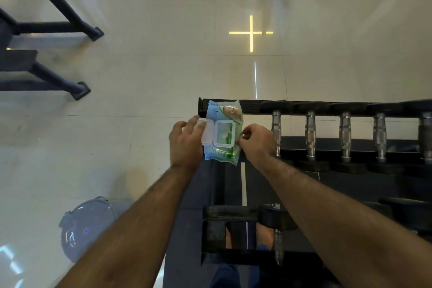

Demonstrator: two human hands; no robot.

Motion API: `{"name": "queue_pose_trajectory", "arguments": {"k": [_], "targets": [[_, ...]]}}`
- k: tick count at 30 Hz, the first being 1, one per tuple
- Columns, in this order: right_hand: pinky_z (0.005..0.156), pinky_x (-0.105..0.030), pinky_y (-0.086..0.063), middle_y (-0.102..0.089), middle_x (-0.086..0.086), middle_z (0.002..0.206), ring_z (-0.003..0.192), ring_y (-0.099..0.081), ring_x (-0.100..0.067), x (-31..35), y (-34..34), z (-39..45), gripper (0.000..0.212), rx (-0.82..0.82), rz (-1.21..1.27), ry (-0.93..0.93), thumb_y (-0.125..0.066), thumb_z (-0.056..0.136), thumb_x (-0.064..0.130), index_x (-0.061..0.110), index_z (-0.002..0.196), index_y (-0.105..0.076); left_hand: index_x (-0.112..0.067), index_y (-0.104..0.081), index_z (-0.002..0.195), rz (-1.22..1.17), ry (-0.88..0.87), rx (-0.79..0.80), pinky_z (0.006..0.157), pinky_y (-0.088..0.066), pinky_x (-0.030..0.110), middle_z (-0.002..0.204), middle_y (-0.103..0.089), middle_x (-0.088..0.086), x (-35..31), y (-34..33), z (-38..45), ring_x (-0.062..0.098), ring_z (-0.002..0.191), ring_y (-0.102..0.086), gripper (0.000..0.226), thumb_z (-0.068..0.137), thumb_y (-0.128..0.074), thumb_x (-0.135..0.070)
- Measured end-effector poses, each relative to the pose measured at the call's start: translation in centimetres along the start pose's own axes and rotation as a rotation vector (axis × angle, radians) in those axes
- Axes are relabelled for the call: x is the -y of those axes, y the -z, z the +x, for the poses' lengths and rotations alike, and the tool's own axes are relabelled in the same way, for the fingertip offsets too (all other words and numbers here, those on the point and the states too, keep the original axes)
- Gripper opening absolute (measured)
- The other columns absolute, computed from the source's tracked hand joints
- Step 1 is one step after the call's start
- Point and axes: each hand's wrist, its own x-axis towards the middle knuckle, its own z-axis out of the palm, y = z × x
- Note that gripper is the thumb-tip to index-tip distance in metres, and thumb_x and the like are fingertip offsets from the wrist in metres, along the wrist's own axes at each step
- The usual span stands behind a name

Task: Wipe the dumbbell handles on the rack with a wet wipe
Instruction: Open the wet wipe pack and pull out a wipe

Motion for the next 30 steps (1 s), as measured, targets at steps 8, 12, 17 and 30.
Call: {"name": "queue_pose_trajectory", "arguments": {"k": [8, 12, 17, 30], "targets": [[0.076, -0.033, -0.057, -0.072, -0.005, 0.107, 0.096, -0.062, -0.020, 1.4, -0.7, -0.1, 0.019, -0.105, -0.257, 0.474, -0.073, 0.100, 0.033, 0.015, 0.102, -0.080, -0.013, -0.065, 0.140, -0.071, 0.000, 0.156, 0.118, -0.041, 0.049, 0.147, -0.063, 0.006, -2.4, -2.5, -3.6, 0.027, 0.141, -0.053, 0.056, 0.099, -0.065, -0.050], [0.082, -0.031, -0.053, -0.069, -0.003, 0.120, 0.107, -0.058, -0.019, 2.3, -0.7, 0.6, 0.029, -0.002, -0.548, 0.558, -0.067, 0.103, 0.042, 0.018, 0.112, -0.080, -0.016, -0.058, 0.147, -0.121, 0.105, 0.188, 0.124, -0.034, 0.048, 0.154, -0.056, 0.002, -3.5, -2.5, -4.0, 0.023, 0.149, -0.045, 0.064, 0.097, -0.065, -0.055], [0.089, -0.036, -0.061, -0.071, -0.002, 0.114, 0.105, -0.064, -0.019, 3.9, -1.0, 0.8, 0.036, 0.043, -0.720, 0.572, -0.066, 0.104, 0.045, 0.014, 0.118, -0.077, -0.016, -0.058, 0.148, -0.147, 0.159, 0.167, 0.124, -0.035, 0.049, 0.154, -0.056, 0.002, -3.8, -2.9, -4.0, 0.023, 0.148, -0.046, 0.066, 0.095, -0.068, -0.054], [0.098, -0.039, -0.058, -0.068, -0.008, 0.125, 0.114, -0.065, -0.023, 5.0, -2.6, 1.4, 0.055, 0.151, -0.880, 0.536, -0.079, 0.096, 0.044, 0.012, 0.136, -0.062, -0.016, -0.061, 0.146, -0.157, 0.225, 0.094, 0.121, -0.039, 0.048, 0.150, -0.060, 0.002, -4.2, -4.1, -4.3, 0.023, 0.144, -0.051, 0.067, 0.088, -0.081, -0.045]]}}
